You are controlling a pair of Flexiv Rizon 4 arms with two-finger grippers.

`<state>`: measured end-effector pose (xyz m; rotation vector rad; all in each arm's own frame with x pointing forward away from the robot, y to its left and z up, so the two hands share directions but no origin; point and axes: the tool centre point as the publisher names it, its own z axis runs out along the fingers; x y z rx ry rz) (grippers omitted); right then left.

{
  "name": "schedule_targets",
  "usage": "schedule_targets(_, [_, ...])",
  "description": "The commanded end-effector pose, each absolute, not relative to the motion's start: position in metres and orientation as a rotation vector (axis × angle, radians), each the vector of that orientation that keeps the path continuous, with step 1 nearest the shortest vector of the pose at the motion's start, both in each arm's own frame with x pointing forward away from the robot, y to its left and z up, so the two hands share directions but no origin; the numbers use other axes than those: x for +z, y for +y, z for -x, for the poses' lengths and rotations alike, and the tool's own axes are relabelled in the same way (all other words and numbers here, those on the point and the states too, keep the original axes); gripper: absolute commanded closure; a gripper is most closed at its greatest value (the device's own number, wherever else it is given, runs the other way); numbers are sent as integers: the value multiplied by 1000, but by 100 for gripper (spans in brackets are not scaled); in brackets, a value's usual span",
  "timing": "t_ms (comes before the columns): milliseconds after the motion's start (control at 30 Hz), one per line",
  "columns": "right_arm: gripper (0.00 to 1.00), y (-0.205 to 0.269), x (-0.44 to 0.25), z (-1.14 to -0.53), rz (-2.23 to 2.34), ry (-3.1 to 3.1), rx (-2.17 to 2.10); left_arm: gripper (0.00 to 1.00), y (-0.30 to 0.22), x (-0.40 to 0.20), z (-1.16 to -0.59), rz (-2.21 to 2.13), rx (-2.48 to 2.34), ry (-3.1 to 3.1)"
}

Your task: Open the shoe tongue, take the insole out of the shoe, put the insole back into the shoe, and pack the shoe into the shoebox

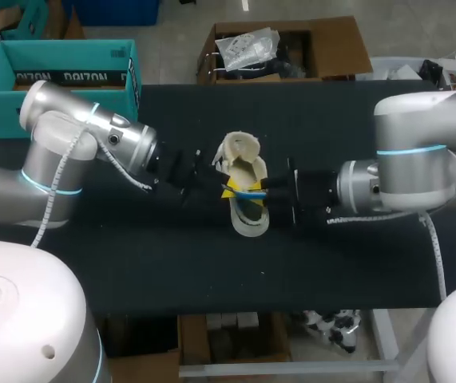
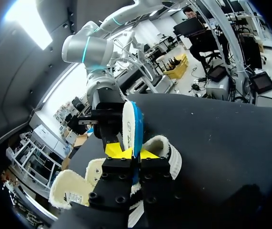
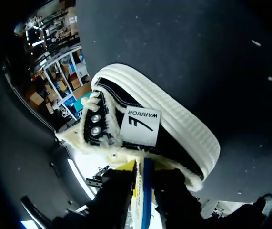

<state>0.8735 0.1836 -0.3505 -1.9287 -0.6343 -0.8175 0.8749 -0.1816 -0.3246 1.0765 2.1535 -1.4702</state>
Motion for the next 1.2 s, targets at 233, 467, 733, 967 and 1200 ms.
schedule_targets(233, [77,167,-332,-842,1905,-633,-883,100,-181,-328,-876,-1070,-1470,2150])
schedule_targets(467, [100,177,-332,-842,1877,-666,-872,100,-184,-331,-876,-1070,-1475,2152])
schedule_targets(733, [100,183,-342,-856,1879,-686,-842,100,-185,-339,-882,-1055,-1472,2172])
schedule_targets(967, [100,190,-351,-869,1902,-703,-814,100,-181,-343,-892,-1009,-1470,2187])
schedule_targets(1200, [100,188,-357,-874,1920,-687,-802,76,-176,-338,-888,-1011,-1488,2175])
